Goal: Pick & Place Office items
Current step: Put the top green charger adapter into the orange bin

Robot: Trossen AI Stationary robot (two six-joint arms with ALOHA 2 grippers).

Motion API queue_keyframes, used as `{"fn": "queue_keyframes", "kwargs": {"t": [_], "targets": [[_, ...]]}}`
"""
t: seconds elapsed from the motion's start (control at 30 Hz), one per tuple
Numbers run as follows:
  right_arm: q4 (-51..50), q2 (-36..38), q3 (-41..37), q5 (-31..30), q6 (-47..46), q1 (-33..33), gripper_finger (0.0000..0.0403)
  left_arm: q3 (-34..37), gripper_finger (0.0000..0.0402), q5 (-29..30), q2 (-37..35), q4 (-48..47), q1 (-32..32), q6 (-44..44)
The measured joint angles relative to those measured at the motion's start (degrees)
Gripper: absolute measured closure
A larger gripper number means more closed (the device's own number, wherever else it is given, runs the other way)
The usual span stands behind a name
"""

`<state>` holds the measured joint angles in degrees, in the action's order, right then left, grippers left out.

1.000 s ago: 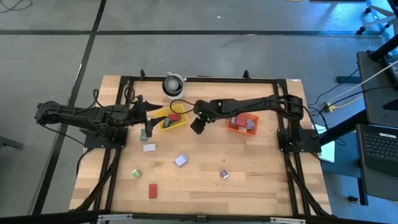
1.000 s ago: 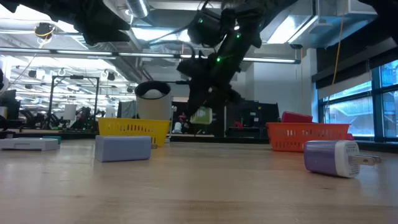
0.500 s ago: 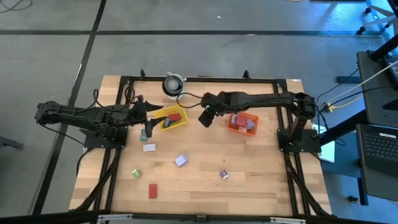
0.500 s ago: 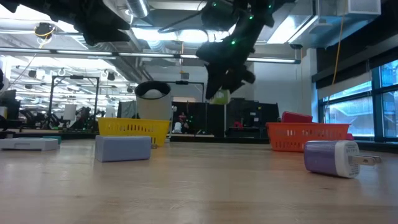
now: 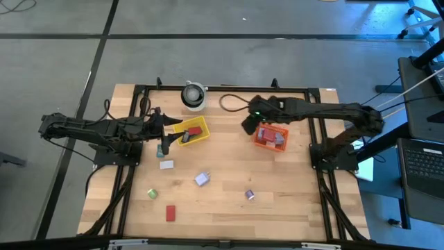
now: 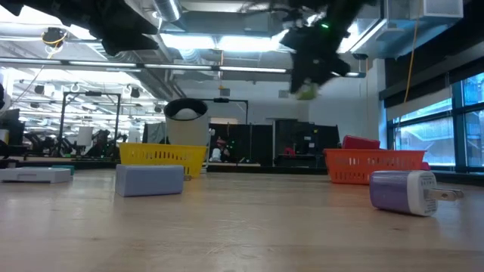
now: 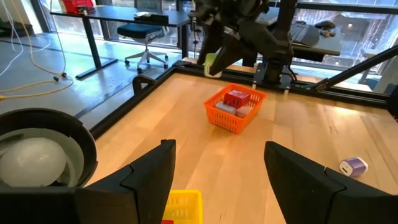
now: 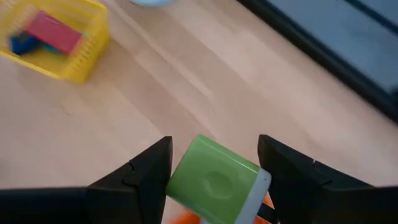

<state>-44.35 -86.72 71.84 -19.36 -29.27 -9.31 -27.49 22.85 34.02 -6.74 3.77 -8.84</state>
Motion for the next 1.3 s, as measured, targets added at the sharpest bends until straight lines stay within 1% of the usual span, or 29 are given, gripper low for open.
{"fn": "queue_keyframes", "kwargs": {"t": [0.27, 0.4, 0.5, 0.8, 0.9, 1.1, 1.3], "targets": [[5.16, 14.84, -20.11, 0.56, -10.01, 0.89, 0.0185, 0.0, 0.016, 0.04, 0.0, 0.01, 0.0, 0.02], [8.16, 19.3, -27.8, 1.61, -14.49, 2.34, 0.0185, 0.0, 0.016, 0.07, -0.01, 0.04, -0.02, 0.0], [8.3, 21.35, -31.35, 1.83, -17.27, 3.24, 0.0185, 0.0, 0.016, 0.09, 0.0, 0.07, -0.02, 0.0], [7.55, 24.46, -35.91, 0.46, -22.03, 4.56, 0.0185, 0.0, 0.016, 0.07, -0.01, 0.1, 0.0, -0.33], [7.21, 24.68, -37.1, 0.99, -24.25, 5.9, 0.0185, 0.0, 0.016, 0.06, -0.02, 0.11, 0.0, -0.44], [7.37, 24.67, -37.25, 0.95, -26.96, 9.55, 0.0185, -0.02, 0.016, 0.04, -0.02, 0.11, 0.0, -0.42], [7.4, 24.45, -37.25, 0.67, -28.86, 10.73, 0.0184, -0.02, 0.016, 0.03, -0.01, 0.11, -0.02, 0.01]]}}
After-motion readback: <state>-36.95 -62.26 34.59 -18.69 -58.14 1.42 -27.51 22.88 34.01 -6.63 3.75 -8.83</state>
